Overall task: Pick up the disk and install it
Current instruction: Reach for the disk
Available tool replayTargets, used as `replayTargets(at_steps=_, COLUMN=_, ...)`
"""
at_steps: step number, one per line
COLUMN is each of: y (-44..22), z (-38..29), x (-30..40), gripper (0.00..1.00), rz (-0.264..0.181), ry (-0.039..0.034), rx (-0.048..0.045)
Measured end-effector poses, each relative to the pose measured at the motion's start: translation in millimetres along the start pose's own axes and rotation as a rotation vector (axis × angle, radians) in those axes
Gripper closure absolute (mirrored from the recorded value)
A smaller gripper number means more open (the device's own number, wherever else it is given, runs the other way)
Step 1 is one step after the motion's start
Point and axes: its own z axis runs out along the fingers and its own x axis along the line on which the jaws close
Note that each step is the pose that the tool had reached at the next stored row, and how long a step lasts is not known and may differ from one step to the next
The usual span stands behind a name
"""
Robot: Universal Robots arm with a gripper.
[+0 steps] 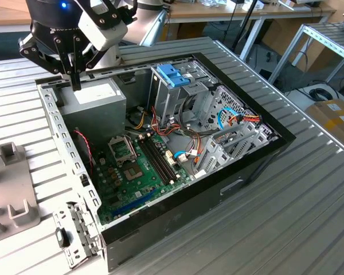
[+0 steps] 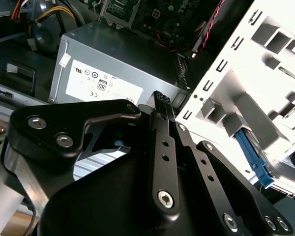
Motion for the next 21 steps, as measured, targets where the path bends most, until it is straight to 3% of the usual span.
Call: replayTargets(at_steps=21, y=-0.5, z=-0.2, x=6.2, gripper=0.89, rz=0.0, ry=0.0, rx=0.0003)
